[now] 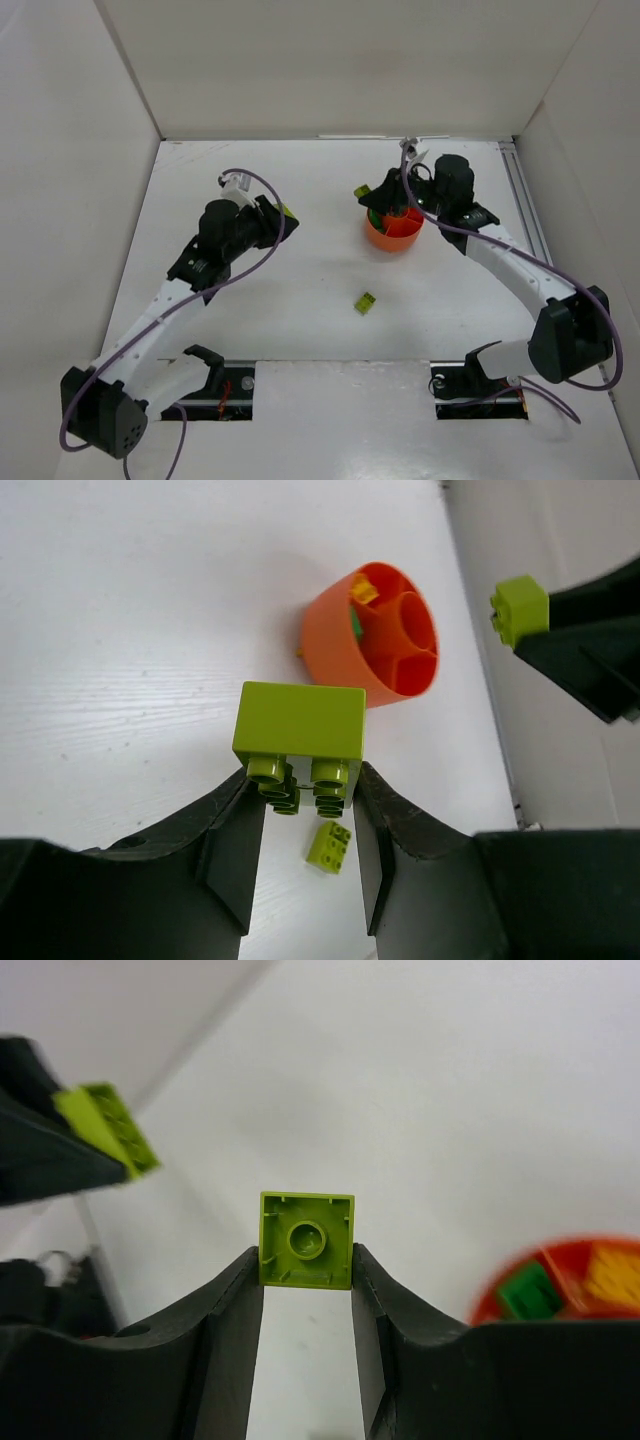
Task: Sort the legos into containers by color
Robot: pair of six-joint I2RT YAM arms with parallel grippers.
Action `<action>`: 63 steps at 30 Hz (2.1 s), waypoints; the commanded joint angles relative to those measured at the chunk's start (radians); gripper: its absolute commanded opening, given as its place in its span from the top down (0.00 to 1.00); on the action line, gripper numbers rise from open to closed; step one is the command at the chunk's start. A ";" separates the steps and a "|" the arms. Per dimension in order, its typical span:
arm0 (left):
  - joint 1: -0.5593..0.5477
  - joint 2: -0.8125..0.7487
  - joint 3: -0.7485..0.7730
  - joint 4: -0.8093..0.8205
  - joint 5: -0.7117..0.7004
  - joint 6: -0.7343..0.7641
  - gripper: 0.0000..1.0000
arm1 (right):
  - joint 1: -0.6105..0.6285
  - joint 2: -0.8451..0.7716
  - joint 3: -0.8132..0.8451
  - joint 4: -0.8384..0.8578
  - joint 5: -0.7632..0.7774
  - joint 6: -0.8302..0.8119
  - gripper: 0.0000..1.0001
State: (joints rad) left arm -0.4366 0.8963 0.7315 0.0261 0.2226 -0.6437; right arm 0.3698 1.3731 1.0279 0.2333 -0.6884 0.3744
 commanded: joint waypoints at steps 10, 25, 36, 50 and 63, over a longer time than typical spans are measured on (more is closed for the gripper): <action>0.001 0.165 0.135 -0.129 -0.035 0.033 1.00 | 0.020 -0.026 0.070 -0.761 0.584 -0.391 1.00; 0.001 0.193 0.154 -0.129 -0.016 0.061 1.00 | 0.020 0.084 0.173 -0.799 0.602 -0.468 0.98; 0.001 0.202 0.154 -0.129 -0.006 0.061 1.00 | 0.020 0.132 0.227 -0.848 0.636 -0.486 0.94; 0.001 0.211 0.154 -0.089 0.037 0.061 1.00 | 0.020 0.176 0.267 -0.868 0.645 -0.508 0.90; 0.001 0.211 0.144 -0.080 0.055 0.061 1.00 | 0.020 0.205 0.287 -0.878 0.673 -0.462 0.71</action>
State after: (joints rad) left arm -0.4366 1.1152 0.8387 -0.0948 0.2607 -0.5991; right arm 0.3809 1.5780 1.2655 -0.6598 -0.0406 -0.1112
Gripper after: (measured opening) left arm 0.337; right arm 0.426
